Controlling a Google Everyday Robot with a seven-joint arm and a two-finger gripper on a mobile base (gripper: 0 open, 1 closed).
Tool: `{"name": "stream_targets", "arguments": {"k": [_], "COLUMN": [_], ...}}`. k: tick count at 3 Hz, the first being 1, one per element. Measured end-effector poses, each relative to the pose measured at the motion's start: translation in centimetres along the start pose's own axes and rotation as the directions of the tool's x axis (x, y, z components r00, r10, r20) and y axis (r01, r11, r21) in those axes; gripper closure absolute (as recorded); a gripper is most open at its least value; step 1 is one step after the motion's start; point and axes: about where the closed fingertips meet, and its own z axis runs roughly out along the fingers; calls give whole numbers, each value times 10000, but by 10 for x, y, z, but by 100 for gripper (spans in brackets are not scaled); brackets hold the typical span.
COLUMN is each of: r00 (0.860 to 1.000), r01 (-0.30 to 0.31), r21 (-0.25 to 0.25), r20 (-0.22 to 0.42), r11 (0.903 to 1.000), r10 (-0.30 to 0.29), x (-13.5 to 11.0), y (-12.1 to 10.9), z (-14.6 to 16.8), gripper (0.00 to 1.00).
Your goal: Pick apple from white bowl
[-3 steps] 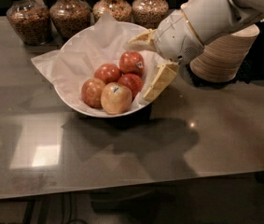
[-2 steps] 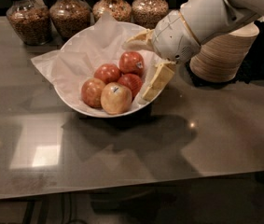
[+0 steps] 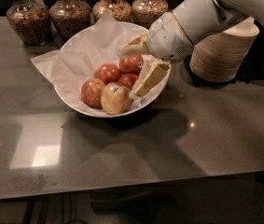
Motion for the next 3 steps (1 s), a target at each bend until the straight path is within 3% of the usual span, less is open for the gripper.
{"name": "stream_targets", "arguments": {"k": [1,3], "r00": [10000,9996], "r01": [61,201], "r21": [-206,-1223], "r20": [72,205], "r11": [9998,9923], "r10": [-59,-177], "x": [2,7], "y": [-2,3], "z": [6,25], "gripper": [36,32]}}
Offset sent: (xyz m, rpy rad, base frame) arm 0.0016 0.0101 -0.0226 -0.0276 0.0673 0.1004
